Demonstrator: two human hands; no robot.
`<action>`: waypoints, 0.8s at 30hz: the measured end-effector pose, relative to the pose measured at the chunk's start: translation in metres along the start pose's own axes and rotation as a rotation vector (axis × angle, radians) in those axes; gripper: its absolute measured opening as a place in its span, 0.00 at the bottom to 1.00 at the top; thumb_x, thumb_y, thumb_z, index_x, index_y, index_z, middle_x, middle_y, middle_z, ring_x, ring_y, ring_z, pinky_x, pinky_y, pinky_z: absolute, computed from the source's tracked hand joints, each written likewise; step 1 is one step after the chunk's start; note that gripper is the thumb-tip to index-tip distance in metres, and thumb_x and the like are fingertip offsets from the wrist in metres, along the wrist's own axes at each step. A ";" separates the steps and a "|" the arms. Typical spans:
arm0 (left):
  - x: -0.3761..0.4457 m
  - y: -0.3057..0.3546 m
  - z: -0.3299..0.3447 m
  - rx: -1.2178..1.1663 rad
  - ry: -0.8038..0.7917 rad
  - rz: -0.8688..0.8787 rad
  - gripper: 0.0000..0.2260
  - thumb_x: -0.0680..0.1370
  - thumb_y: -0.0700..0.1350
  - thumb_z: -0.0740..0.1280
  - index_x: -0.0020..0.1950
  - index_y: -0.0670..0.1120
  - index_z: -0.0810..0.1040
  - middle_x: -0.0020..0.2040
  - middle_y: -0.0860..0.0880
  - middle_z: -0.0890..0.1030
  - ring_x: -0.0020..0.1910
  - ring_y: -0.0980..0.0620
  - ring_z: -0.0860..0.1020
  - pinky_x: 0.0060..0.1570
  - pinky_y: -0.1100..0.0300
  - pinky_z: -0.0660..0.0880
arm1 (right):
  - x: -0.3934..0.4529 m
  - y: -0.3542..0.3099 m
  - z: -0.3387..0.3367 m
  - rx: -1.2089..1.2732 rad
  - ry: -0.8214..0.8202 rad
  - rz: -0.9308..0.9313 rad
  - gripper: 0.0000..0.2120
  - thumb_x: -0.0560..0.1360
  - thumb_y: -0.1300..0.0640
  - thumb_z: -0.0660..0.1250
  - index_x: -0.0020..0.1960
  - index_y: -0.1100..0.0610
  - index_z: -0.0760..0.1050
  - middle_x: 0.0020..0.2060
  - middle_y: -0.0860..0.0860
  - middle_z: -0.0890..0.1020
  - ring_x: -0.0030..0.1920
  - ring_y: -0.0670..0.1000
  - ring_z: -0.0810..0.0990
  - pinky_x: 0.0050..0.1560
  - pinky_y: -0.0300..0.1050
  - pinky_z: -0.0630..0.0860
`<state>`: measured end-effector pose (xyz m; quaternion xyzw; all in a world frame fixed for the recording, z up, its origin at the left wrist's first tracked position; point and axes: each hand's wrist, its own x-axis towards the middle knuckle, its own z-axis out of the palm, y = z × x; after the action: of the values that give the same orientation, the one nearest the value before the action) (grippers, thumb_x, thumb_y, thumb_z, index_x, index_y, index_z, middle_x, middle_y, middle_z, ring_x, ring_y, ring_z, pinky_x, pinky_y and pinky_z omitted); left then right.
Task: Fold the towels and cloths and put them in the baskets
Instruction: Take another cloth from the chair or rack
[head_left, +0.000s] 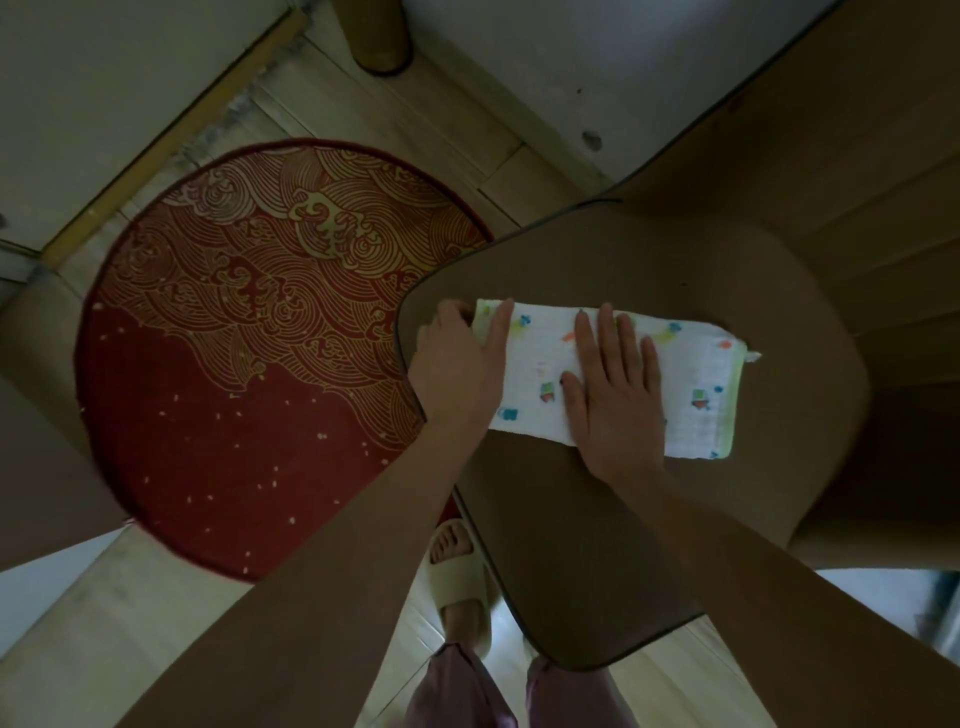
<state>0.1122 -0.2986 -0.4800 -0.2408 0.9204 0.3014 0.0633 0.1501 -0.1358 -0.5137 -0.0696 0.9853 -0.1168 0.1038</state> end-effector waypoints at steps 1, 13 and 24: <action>-0.001 0.005 0.002 0.063 -0.017 0.000 0.22 0.77 0.65 0.56 0.50 0.46 0.73 0.43 0.51 0.75 0.43 0.53 0.73 0.40 0.57 0.68 | 0.002 -0.002 0.000 0.007 0.006 0.013 0.29 0.81 0.44 0.43 0.79 0.52 0.42 0.78 0.53 0.44 0.77 0.52 0.42 0.76 0.53 0.42; 0.016 -0.023 -0.011 -0.351 -0.074 0.050 0.17 0.81 0.55 0.59 0.52 0.42 0.76 0.44 0.49 0.78 0.46 0.49 0.77 0.46 0.54 0.73 | 0.002 0.001 0.001 -0.054 -0.005 -0.035 0.28 0.81 0.44 0.43 0.79 0.52 0.46 0.78 0.53 0.47 0.78 0.54 0.44 0.76 0.55 0.43; -0.006 -0.007 -0.039 -0.349 -0.158 -0.011 0.17 0.81 0.53 0.60 0.45 0.39 0.74 0.36 0.46 0.75 0.34 0.52 0.73 0.35 0.56 0.69 | 0.000 0.022 -0.053 0.160 0.058 0.094 0.28 0.80 0.44 0.51 0.76 0.56 0.58 0.75 0.57 0.59 0.75 0.57 0.56 0.74 0.55 0.54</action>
<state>0.1219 -0.3238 -0.4500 -0.2290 0.8449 0.4743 0.0942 0.1364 -0.1035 -0.4686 -0.0111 0.9776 -0.1921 0.0857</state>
